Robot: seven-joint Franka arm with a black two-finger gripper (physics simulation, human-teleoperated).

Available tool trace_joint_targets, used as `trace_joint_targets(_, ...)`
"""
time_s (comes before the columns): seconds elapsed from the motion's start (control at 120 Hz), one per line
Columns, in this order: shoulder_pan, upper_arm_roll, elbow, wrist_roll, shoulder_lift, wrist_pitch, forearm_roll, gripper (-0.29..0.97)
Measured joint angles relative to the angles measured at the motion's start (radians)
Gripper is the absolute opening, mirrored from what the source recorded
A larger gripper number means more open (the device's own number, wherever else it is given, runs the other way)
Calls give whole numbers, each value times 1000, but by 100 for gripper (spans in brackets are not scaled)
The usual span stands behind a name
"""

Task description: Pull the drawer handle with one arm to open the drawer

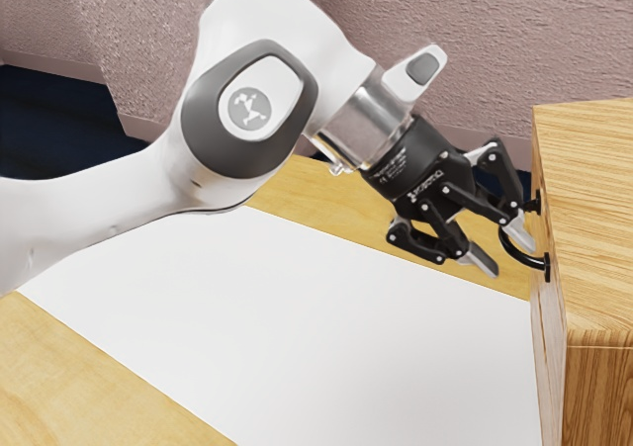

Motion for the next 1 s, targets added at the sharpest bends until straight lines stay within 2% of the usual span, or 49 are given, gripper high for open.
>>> trace_joint_targets(0.175, 13, 0, -45, -17, -33, 8, 7, 15)
trace_joint_targets(0.633, 75, 23, -149, -38, -137, 6, 16, 6)
trace_joint_targets(1.0, 94, 99, -250, -46, -225, -13, 19, 0)
